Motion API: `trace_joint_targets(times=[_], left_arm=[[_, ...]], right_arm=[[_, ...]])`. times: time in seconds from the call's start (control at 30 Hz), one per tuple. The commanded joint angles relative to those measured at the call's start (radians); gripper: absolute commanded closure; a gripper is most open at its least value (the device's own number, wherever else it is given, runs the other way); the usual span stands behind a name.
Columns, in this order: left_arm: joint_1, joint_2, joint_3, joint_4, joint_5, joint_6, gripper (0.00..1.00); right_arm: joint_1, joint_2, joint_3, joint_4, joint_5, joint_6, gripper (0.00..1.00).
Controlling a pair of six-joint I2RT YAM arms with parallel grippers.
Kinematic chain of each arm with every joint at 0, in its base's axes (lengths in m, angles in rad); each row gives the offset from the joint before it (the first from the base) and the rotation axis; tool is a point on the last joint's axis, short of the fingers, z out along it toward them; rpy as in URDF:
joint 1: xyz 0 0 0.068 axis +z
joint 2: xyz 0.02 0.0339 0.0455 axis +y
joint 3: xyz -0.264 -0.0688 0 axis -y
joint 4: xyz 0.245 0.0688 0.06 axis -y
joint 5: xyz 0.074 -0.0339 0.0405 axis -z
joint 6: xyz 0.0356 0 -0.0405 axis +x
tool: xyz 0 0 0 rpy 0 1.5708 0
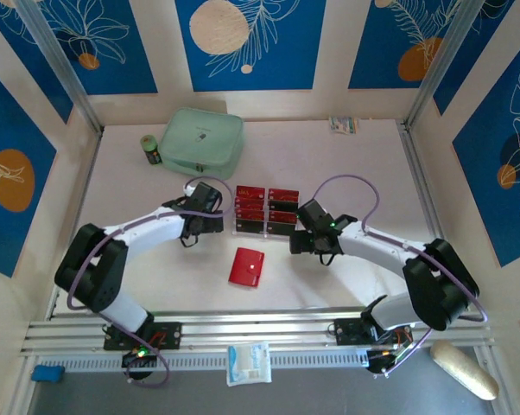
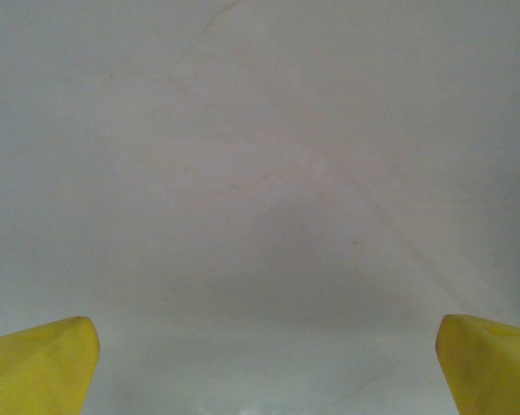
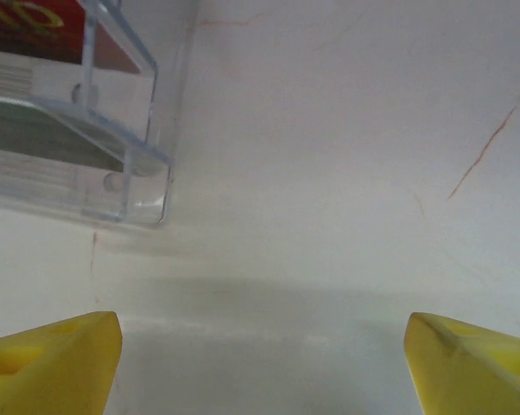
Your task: Put the credit cards into the card holder
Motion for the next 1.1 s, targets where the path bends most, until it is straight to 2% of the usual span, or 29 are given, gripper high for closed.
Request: trace_joint_targets(times=[0.0,0.27,0.8,1.07], left_arm=[[-0.023,0.047,0.057,-0.045,-0.044,0.006,0.0],[-0.034,0.095,0.072,-0.064,-0.088,-0.028,0.0],[-0.039,0.179,0.131,-0.057,-0.04,-0.014,0.0],[-0.071,0.229,0.198,-0.047,-0.018,-0.012,0.0]], right_arm=[[0.011,0.028,0.039,-0.016,0.074,0.02,0.14],[0.013,0.085,0.075,-0.007,0.091,0.005,0.14],[-0.009,0.194,0.144,0.006,0.121,-0.013,0.14],[-0.064,0.192,0.137,0.021,0.121,-0.005,0.14]])
